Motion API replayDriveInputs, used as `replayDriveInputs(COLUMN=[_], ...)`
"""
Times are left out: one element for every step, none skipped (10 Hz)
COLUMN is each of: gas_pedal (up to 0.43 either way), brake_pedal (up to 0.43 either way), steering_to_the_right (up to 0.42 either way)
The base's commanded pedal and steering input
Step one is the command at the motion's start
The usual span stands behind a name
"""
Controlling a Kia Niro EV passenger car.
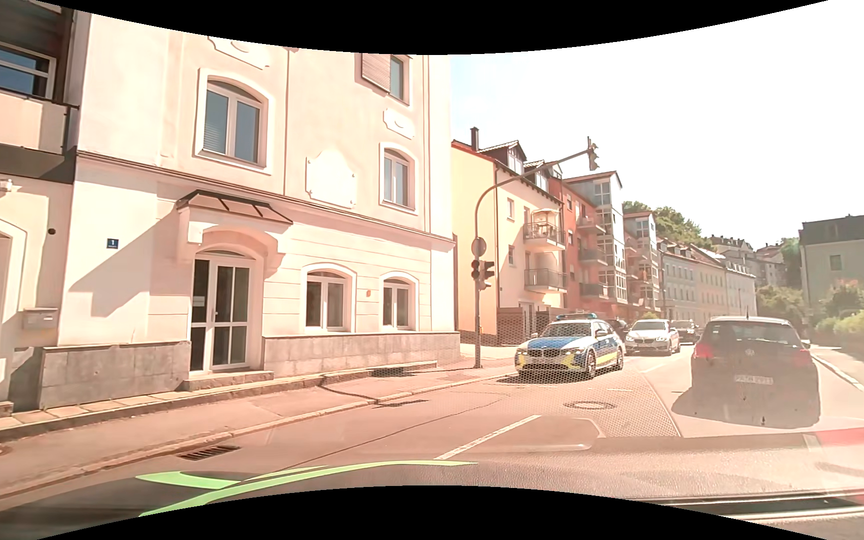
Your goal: Follow the waypoints while adhering to traffic rules and regulations
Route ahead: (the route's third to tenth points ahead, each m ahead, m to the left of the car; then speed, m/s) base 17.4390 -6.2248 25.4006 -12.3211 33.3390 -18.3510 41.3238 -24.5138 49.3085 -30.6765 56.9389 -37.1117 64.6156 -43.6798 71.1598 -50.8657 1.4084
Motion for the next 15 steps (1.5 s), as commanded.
replayDriveInputs(gas_pedal=[0.248, 0.248, 0.248, 0.248, 0.260, 0.260, 0.260, 0.260, 0.268, 0.268, 0.268, 0.280, 0.287, 0.287, 0.287], brake_pedal=[0.000, 0.000, 0.000, 0.000, 0.000, 0.000, 0.000, 0.000, 0.000, 0.000, 0.000, 0.000, 0.000, 0.000, 0.000], steering_to_the_right=[0.735, 0.713, 0.684, 0.653, 0.626, 0.595, 0.562, 0.523, 0.495, 0.458, 0.425, 0.380, 0.336, 0.297, 0.252])
